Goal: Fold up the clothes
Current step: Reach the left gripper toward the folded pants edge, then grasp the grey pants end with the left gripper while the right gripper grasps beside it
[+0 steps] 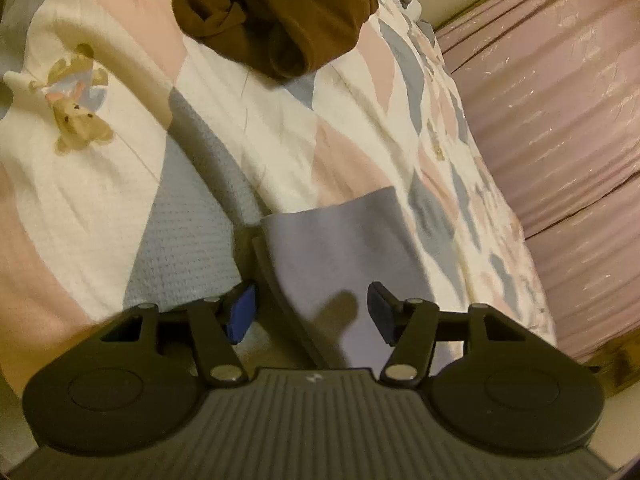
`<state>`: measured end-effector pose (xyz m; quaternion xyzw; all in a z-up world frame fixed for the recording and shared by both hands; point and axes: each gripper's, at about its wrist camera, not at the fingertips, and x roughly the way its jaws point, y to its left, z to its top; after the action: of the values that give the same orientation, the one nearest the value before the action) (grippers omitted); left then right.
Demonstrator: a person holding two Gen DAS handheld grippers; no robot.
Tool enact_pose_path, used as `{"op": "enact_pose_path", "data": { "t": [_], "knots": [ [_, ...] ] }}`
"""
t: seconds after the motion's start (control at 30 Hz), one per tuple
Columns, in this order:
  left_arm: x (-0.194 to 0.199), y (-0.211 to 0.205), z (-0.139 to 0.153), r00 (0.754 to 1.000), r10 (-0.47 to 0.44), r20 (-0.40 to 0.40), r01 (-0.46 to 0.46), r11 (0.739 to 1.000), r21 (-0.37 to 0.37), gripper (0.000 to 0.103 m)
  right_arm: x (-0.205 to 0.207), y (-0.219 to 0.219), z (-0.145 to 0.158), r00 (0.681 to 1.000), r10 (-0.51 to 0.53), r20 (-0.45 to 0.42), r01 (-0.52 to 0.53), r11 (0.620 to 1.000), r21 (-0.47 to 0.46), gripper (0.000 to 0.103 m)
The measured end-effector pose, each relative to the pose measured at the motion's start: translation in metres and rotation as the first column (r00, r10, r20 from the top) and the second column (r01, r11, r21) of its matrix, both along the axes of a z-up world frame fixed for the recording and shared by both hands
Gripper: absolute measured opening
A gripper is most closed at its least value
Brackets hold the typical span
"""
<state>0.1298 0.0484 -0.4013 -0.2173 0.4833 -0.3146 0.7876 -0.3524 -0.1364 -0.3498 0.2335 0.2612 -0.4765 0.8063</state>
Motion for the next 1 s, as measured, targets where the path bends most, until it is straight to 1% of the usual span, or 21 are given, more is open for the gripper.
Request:
{"op": "enact_pose_path", "data": {
  "t": [0.13,0.23,0.27,0.3,0.37,0.4,0.47,0.53,0.57,0.6,0.63,0.67,0.7,0.73,0.77,0.8,0.83,0.87,0.93,0.97,1.0],
  "knots": [
    [0.002,-0.006,0.0,1.0,0.024,-0.016,-0.025,0.998,-0.062,0.054,-0.007,-0.001,-0.002,1.0,-0.009,0.007,0.009,1.0,0.002,0.101],
    [0.005,-0.008,-0.002,0.998,0.019,-0.057,-0.027,0.989,-0.147,0.031,-0.013,-0.001,-0.003,1.0,-0.019,0.008,0.019,1.0,-0.002,0.1],
    [0.005,-0.009,-0.006,0.997,0.016,-0.074,-0.028,0.986,-0.163,0.03,-0.016,-0.001,-0.003,1.0,-0.024,0.011,0.024,1.0,-0.003,0.1],
    [0.004,-0.01,-0.009,0.997,0.021,-0.081,-0.033,0.987,-0.157,0.029,-0.019,-0.001,-0.003,0.999,-0.031,0.014,0.031,1.0,-0.003,0.1],
    [-0.001,-0.01,-0.014,0.997,0.042,-0.065,-0.05,0.99,-0.129,0.018,-0.025,-0.001,-0.004,0.999,-0.043,0.022,0.043,0.999,-0.002,0.099],
    [-0.003,-0.01,-0.016,0.997,0.048,-0.06,-0.055,0.99,-0.132,0.017,-0.028,-0.001,-0.004,0.998,-0.048,0.026,0.048,0.999,-0.001,0.097],
    [-0.006,-0.01,-0.014,0.998,0.043,-0.05,-0.051,0.987,-0.152,0.006,-0.035,-0.002,-0.004,0.998,-0.054,0.037,0.054,0.999,0.003,0.093],
    [-0.016,-0.017,0.0,1.0,0.011,0.017,-0.008,0.988,-0.155,0.005,-0.043,-0.003,-0.003,0.997,-0.059,0.05,0.059,0.998,0.009,0.087],
    [-0.025,-0.023,0.01,0.997,-0.019,0.08,0.03,0.99,-0.14,0.005,-0.047,-0.003,-0.002,0.996,-0.064,0.059,0.063,0.998,0.01,0.087],
    [-0.037,-0.031,0.024,0.985,-0.058,0.162,0.077,0.99,-0.114,0.005,-0.051,-0.003,-0.001,0.995,-0.069,0.069,0.069,0.998,0.011,0.085],
    [-0.054,-0.04,0.038,0.96,-0.11,0.257,0.136,0.987,-0.087,0.005,-0.056,-0.003,0.001,0.994,-0.076,0.082,0.075,0.997,0.013,0.082],
    [-0.077,-0.05,0.051,0.917,-0.175,0.357,0.206,0.977,-0.048,0.005,-0.06,-0.004,0.002,0.991,-0.08,0.104,0.079,0.997,0.021,0.082],
    [-0.1,-0.06,0.064,0.859,-0.24,0.451,0.27,0.963,-0.002,0.005,-0.064,-0.006,0.004,0.986,-0.08,0.148,0.075,0.996,0.041,0.079],
    [-0.126,-0.069,0.07,0.787,-0.308,0.534,0.332,0.942,0.053,0.005,-0.069,-0.008,0.005,0.978,-0.08,0.191,0.07,0.996,0.061,0.076],
    [-0.152,-0.078,0.075,0.702,-0.372,0.607,0.387,0.915,0.114,0.006,-0.073,-0.01,0.006,0.969,-0.081,0.234,0.064,0.995,0.081,0.075],
    [-0.186,-0.088,0.074,0.58,-0.458,0.673,0.452,0.869,0.202,0.006,-0.077,-0.012,0.008,0.958,-0.083,0.276,0.057,0.993,0.101,0.074],
    [-0.211,-0.096,0.069,0.48,-0.522,0.705,0.491,0.826,0.276,0.006,-0.082,-0.015,0.009,0.941,-0.085,0.328,0.045,0.991,0.128,0.072],
    [-0.241,-0.104,0.057,0.352,-0.595,0.722,0.526,0.764,0.373,0.006,-0.084,-0.021,0.007,0.911,-0.09,0.403,0.018,0.984,0.178,0.071],
    [-0.285,-0.111,0.031,0.145,-0.691,0.709,0.541,0.655,0.527,0.007,-0.086,-0.037,0.001,0.845,-0.112,0.523,-0.046,0.959,0.281,0.069],
    [-0.304,-0.113,0.016,0.039,-0.719,0.694,0.511,0.611,0.604,0.008,-0.085,-0.044,-0.003,0.815,-0.134,0.564,-0.077,0.939,0.335,0.069],
    [-0.315,-0.113,0.004,-0.028,-0.725,0.689,0.475,0.596,0.647,0.008,-0.082,-0.052,-0.008,0.782,-0.16,0.602,-0.114,0.914,0.39,0.069]
  ]
}}
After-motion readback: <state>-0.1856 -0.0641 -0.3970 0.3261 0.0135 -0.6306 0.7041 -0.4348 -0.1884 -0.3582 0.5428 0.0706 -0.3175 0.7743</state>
